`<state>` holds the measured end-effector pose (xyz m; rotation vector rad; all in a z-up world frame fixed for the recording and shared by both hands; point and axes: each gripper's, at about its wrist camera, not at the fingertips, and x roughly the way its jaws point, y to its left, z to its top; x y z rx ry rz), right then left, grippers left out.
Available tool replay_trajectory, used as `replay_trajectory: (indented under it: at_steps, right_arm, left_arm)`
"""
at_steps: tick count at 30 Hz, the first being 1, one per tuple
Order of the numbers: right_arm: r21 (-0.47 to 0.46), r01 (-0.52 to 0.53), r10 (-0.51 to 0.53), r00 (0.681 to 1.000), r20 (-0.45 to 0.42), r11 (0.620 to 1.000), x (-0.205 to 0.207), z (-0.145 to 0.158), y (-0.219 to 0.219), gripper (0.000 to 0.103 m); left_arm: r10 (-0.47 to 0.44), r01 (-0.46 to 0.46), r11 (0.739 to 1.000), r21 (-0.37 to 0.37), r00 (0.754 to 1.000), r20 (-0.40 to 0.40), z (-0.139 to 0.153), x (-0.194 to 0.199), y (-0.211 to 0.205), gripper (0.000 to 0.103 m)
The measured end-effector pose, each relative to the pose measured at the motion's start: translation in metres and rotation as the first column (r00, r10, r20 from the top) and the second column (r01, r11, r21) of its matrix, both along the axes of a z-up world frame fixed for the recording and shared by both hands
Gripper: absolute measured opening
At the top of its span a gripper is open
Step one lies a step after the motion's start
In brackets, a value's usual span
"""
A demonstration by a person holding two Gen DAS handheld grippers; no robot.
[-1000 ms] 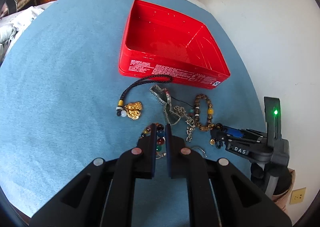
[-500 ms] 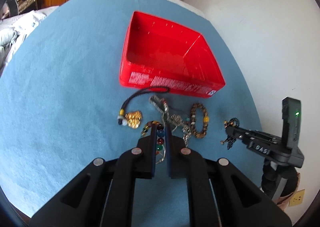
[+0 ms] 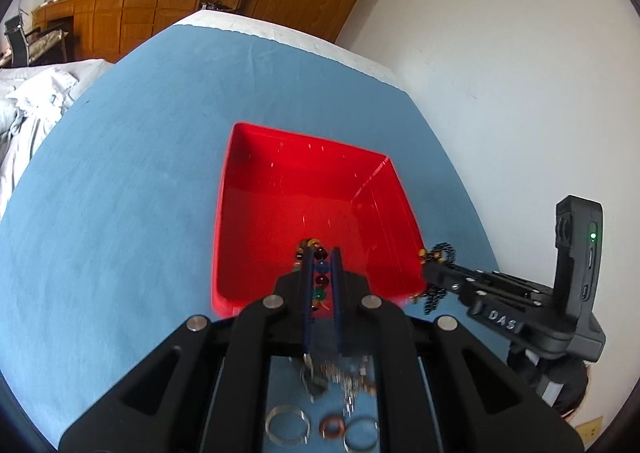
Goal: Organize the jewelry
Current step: 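Carry both bracelets into the red tin box and open both grippers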
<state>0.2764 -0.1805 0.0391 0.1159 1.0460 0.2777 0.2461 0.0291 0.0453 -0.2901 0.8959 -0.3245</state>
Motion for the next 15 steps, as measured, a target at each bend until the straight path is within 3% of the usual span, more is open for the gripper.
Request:
replay_trajectory:
  at_steps: [9,12,15]
  right_arm:
    - [-0.037,0.0,-0.003,0.997,-0.081,0.999,0.048,-0.048,-0.002,0.014]
    - [-0.046,0.007,-0.011,0.995,-0.096,0.999,0.05,-0.055,-0.003,0.021]
    - [-0.05,0.015,-0.019,0.996,-0.089,0.999,0.047,-0.054,-0.007,0.024]
  left_arm:
    - [-0.023,0.025,0.999,0.02,0.995,-0.101,-0.045,0.06,-0.01,0.006]
    - [-0.021,0.025,0.999,0.024,0.991,-0.134,-0.053,0.066,-0.01,0.007]
    - [0.001,0.003,1.0,0.027,0.989,-0.145,-0.056,0.067,-0.007,0.022]
